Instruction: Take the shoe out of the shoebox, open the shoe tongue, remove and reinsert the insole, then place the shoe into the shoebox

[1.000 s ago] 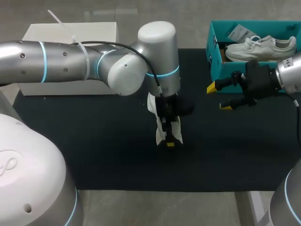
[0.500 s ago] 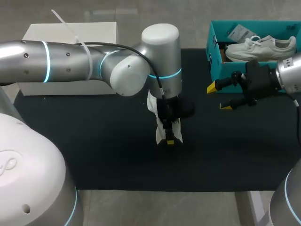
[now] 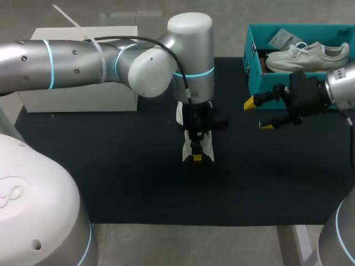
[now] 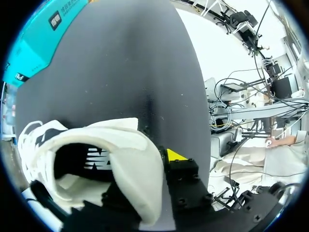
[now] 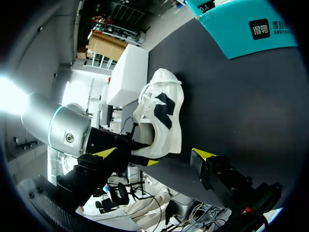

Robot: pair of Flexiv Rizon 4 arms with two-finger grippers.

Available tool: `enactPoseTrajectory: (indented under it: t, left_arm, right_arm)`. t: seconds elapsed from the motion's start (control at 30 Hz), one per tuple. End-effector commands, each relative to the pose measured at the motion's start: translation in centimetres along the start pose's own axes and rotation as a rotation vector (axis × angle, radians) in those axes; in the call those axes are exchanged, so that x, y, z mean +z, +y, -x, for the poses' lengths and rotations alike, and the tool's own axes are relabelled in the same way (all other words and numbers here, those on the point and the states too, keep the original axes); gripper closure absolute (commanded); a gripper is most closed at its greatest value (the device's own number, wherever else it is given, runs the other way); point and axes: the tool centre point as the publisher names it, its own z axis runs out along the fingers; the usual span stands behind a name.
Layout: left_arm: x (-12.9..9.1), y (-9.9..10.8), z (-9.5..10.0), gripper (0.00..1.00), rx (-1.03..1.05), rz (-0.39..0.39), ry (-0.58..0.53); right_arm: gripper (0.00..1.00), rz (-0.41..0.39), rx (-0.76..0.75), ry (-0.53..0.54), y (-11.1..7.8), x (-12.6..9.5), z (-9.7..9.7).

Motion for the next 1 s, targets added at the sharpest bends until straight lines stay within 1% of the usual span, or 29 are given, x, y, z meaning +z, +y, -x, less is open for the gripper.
enactPoseTrajectory:
  t: [0.03,0.2,0.33,0.4,0.43,0.47,0.57,0.67,0.8,1.0]
  left_arm:
    - [-3.6,1.2,-1.3,1.00,0.018,-0.005,0.022]
    - [-7.1,1.7,-2.4,1.00,0.066,0.020,0.056]
    - [-10.1,2.1,-2.8,1.00,0.070,0.013,0.059]
    - [-11.5,2.5,-2.7,1.00,0.066,0.018,0.017]
    - [-11.9,2.6,-2.6,1.00,0.066,0.019,0.014]
    - [-12.9,2.8,-2.6,1.00,0.056,0.007,0.012]
    - [-14.8,3.2,-2.4,1.00,0.043,-0.009,0.002]
    - [-16.8,3.7,-1.8,1.00,0.011,-0.032,-0.005]
    - [-18.2,3.8,-1.5,1.00,0.010,-0.046,0.002]
    - [-18.4,4.0,-1.4,1.00,0.023,-0.046,0.007]
  right_arm:
    - [0.00,0.001,0.002,-0.003,-0.1,0.1,-0.1]
    - [0.00,0.001,0.002,-0.003,-0.1,0.1,-0.1]
    - [0.00,0.001,0.002,-0.003,-0.1,0.1,-0.1]
    - [0.00,0.001,0.002,-0.003,-0.1,0.1,-0.1]
    - [0.00,0.001,0.002,-0.003,-0.1,0.1,-0.1]
    - [0.00,0.001,0.002,-0.003,-0.1,0.1,-0.1]
    - [0.00,0.001,0.002,-0.003,-0.1,0.1,-0.1]
    - [0.00,0.001,0.002,-0.003,-0.1,0.1,-0.1]
    - [0.00,0.001,0.002,-0.003,-0.1,0.1,-0.1]
    - [0.00,0.001,0.002,-0.003,-0.1,0.1,-0.1]
